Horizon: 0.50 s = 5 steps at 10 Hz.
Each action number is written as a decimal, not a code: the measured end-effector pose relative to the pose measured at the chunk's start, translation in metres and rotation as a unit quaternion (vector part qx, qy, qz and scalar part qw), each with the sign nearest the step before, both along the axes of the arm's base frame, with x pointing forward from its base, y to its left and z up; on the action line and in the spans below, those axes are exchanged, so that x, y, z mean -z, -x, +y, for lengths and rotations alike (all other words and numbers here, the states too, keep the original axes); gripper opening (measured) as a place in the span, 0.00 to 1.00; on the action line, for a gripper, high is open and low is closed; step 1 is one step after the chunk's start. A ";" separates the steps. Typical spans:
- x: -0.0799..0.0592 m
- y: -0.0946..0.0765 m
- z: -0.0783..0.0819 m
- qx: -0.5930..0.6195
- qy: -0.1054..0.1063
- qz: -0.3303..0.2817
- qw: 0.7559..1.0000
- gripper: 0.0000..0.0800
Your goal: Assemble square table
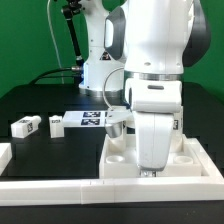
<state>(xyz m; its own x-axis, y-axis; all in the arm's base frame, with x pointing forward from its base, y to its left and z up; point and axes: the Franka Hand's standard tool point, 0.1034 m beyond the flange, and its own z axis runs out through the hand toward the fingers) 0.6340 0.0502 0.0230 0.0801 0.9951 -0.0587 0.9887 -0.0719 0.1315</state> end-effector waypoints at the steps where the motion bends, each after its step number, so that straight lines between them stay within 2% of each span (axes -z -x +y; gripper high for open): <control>1: 0.000 0.000 0.002 -0.006 -0.001 -0.004 1.000 0.08; 3: -0.002 -0.001 0.008 -0.012 0.000 -0.001 1.000 0.08; 5: -0.001 -0.001 0.007 -0.012 0.001 0.002 1.000 0.08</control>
Offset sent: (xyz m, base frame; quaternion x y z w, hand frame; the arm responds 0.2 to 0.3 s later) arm 0.0155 0.0169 0.0109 -0.0129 0.0097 -0.0038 0.9999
